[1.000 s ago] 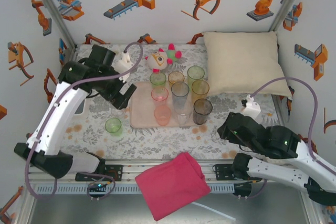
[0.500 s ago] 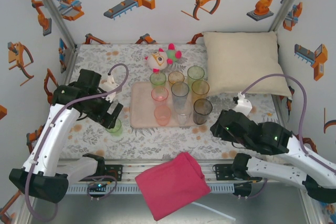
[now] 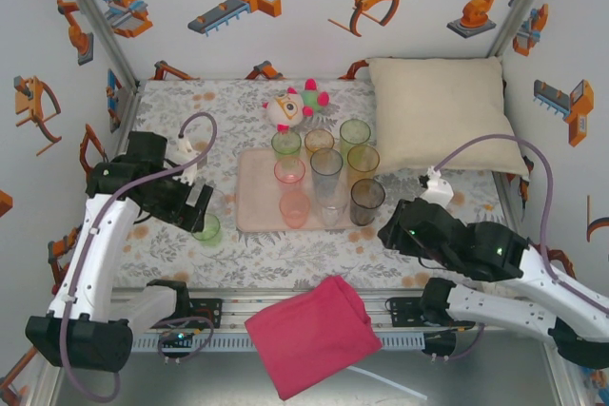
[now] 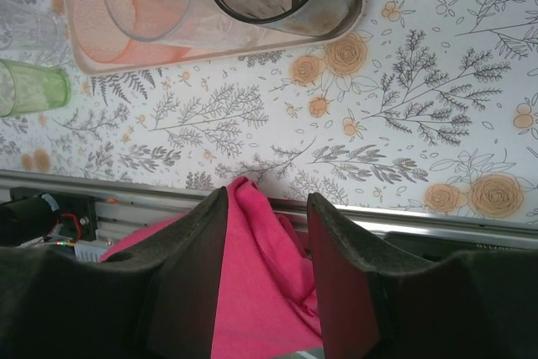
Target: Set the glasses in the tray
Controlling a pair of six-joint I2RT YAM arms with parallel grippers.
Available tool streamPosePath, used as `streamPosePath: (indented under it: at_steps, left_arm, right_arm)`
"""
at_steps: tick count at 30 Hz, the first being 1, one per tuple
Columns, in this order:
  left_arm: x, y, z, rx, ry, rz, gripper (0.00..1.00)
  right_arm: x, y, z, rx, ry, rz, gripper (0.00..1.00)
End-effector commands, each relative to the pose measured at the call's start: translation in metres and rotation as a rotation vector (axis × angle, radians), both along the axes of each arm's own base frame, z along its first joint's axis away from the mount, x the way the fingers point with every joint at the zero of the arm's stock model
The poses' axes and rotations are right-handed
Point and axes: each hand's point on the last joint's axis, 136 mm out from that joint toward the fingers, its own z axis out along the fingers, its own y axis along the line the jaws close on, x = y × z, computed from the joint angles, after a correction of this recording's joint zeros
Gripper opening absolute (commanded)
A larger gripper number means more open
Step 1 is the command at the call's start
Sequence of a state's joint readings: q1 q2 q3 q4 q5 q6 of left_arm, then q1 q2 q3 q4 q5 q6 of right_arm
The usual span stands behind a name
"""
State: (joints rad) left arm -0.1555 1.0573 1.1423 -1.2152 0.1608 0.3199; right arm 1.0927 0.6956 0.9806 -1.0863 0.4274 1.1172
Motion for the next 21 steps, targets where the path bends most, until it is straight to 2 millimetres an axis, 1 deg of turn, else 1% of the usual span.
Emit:
streamPosePath:
  at_steps: [1, 8, 15, 18, 21]
  left_arm:
    - [-0.004, -0.007, -0.004, -0.036, 0.000, -0.057, 0.87]
    - [-0.006, -0.006, -0.013, -0.017, 0.002, -0.087, 0.87]
    - [-0.004, -0.008, -0.024, -0.031, 0.024, -0.089, 0.86]
    - [-0.004, -0.005, -0.030, -0.011, 0.027, -0.085, 0.85]
    - [-0.005, -0.003, -0.031, 0.003, 0.015, -0.089, 0.85]
  right_arm:
    - [0.001, 0.001, 0.003, -0.014, -0.016, 0.020, 0.43]
    - [-0.002, -0.010, -0.005, 0.025, -0.027, -0.019, 0.43]
    - [-0.006, -0.023, -0.002, 0.059, -0.050, -0.035, 0.43]
    - [-0.009, -0.028, -0.006, 0.055, -0.037, -0.042, 0.42]
    - [-0.011, -0.029, -0.012, 0.060, -0.025, -0.046, 0.42]
